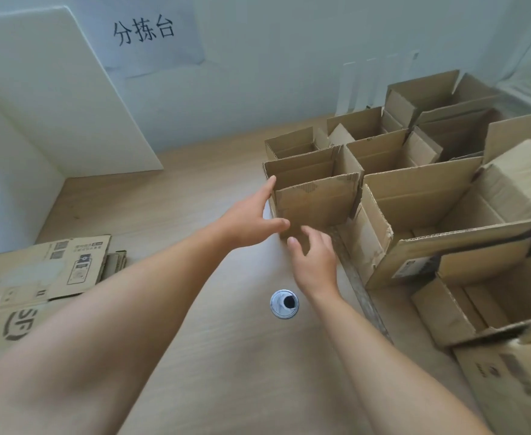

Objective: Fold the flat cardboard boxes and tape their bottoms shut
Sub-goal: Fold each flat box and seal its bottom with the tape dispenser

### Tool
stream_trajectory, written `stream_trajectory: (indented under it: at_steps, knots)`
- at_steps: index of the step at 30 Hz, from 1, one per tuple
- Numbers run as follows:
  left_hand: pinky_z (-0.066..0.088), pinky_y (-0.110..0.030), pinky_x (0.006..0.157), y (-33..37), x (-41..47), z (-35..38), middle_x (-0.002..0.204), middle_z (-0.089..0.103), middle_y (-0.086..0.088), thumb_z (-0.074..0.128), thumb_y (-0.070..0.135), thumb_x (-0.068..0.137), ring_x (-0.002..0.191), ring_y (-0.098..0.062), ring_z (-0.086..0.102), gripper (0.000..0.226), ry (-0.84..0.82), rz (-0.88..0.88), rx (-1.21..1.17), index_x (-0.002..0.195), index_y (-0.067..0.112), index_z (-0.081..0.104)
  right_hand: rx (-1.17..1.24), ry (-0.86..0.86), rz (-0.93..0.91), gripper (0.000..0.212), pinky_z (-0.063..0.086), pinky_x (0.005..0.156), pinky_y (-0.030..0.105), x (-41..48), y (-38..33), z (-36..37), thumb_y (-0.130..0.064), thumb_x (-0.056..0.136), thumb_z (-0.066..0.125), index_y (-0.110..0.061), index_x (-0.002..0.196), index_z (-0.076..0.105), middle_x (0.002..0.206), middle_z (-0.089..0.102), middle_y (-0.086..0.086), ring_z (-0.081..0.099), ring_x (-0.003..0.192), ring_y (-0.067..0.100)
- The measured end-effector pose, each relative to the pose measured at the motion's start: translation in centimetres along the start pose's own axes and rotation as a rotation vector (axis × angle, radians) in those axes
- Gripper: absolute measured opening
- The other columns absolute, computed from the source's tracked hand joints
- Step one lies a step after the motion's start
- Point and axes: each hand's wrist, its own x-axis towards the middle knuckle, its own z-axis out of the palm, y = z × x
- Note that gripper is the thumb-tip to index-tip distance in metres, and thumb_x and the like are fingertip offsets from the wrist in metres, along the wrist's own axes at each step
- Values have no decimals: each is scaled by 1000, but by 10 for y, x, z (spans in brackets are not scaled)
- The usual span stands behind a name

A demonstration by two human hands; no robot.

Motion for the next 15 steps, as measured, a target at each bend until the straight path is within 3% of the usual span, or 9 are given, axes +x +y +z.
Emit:
stream_trajectory:
  at_steps: [3,6,9,12,15]
  knots:
    - [41,-43,108,1,-21,-11,156,36,-1,62,45,89,136,-23,44,86,50,-64,13,156,39,9,-110,-174,-45,42,29,92,16,-16,-7,3,-32,100,53,-13,137,54,140,48,3,46,128,15]
    - [45,-40,100,-13,-61,-28,149,45,-3,53,45,92,132,-26,46,70,81,-171,374,154,30,24,-291,-348,-167,38,38,98,28,-33,-21,19,-38,101,49,-15,131,58,133,53,1,48,126,17]
    - [46,-39,95,-44,-120,-50,142,50,0,48,43,94,129,-25,48,57,131,-226,595,147,26,36,-467,-438,-298,39,42,99,38,-57,-50,48,-42,101,45,-17,128,58,131,54,2,49,123,21]
    - [44,-37,89,-85,-180,-72,134,55,-1,46,41,94,122,-25,50,47,131,-304,718,137,23,45,-620,-507,-409,39,43,94,39,-88,-86,83,-44,102,41,-19,128,56,129,53,2,51,118,25]
    - [43,-38,94,-130,-235,-91,129,56,-3,45,42,92,120,-26,50,44,127,-399,790,131,23,51,-736,-572,-516,39,42,91,40,-117,-118,122,-43,103,39,-19,128,55,129,53,4,51,116,29]
